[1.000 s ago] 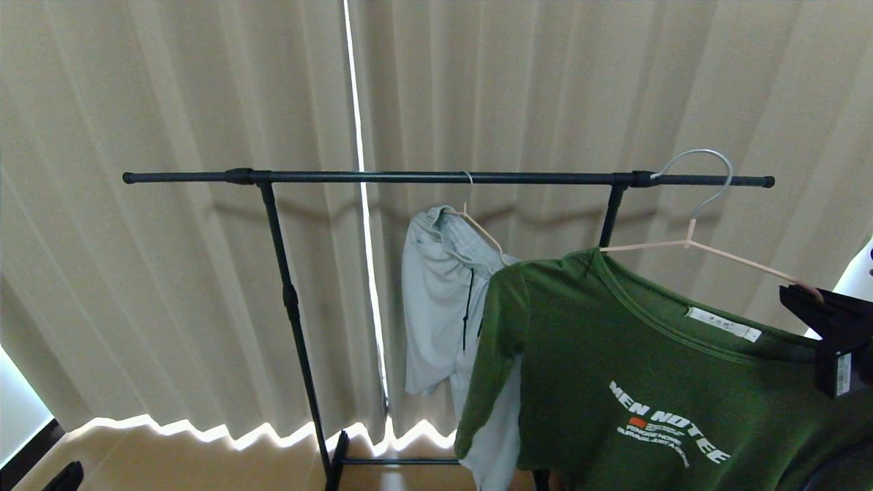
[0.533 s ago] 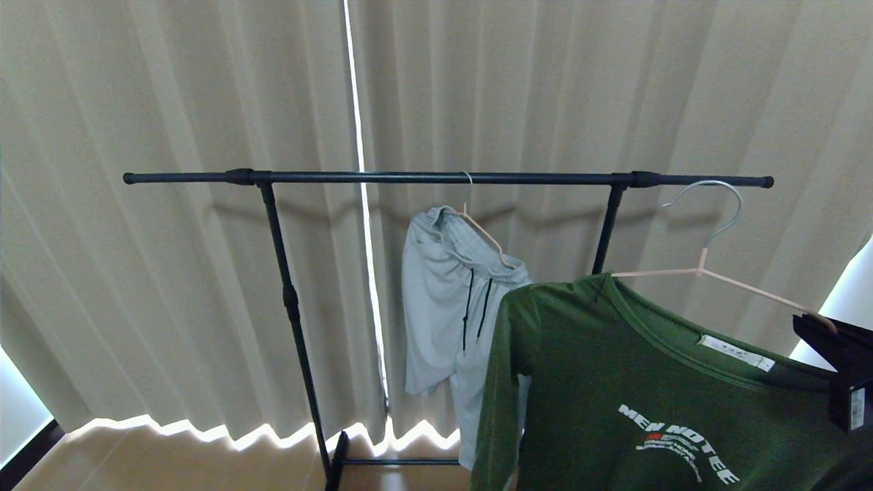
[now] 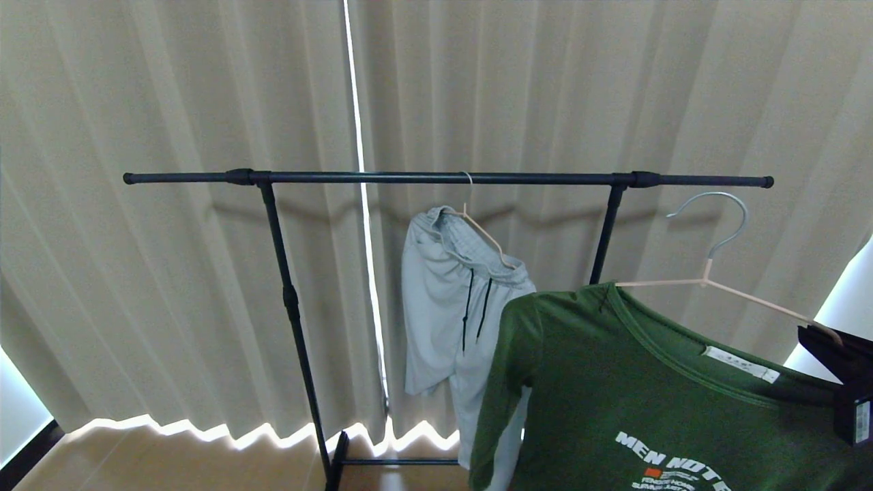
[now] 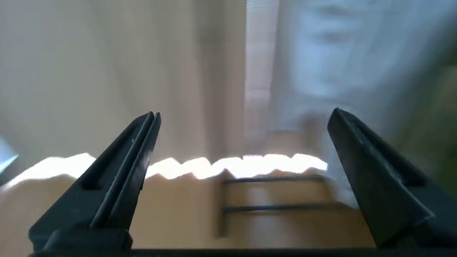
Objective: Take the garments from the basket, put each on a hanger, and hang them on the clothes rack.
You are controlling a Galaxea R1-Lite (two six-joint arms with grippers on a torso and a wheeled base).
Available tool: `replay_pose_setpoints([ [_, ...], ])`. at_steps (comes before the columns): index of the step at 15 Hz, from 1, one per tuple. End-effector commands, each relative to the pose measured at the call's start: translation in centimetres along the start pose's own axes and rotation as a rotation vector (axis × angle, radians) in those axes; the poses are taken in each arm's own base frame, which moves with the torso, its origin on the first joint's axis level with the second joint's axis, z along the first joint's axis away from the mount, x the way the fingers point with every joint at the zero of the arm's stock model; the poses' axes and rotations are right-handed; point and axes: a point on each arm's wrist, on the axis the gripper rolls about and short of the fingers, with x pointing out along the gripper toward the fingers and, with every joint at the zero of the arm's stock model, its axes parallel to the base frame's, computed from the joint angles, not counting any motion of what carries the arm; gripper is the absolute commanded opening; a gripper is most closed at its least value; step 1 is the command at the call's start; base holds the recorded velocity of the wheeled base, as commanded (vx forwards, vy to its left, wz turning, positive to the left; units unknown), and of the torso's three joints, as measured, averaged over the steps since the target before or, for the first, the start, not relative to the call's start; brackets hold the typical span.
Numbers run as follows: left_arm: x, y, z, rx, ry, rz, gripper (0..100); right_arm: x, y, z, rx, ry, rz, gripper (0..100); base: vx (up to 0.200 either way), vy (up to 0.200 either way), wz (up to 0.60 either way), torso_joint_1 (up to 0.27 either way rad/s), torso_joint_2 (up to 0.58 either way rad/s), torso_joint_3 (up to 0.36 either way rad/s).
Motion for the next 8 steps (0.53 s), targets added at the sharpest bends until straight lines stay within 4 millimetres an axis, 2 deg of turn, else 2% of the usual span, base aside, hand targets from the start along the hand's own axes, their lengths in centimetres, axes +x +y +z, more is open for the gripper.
replay_pose_setpoints([
  [1,-0.3,0.0,-0.3,0.004,-0.041,-0.005,100,0.0,-0.4,-0.4,0.008,0.021,-0.039,0,0.000,0.000,0.00,0.000,0.00,0.000],
  [4,-0.2,0.2,-0.4,-0.009,-0.035,0.079,100,0.1,-1.8,-0.6,0.032,0.054,-0.152,0,0.000,0.000,0.00,0.000,0.00,0.000],
  [8,-0.2,0.2,-0.4,-0.002,-0.033,0.080,100,0.0,-3.2,-0.9,0.052,0.088,-0.266,0,0.000,0.000,0.00,0.000,0.00,0.000],
])
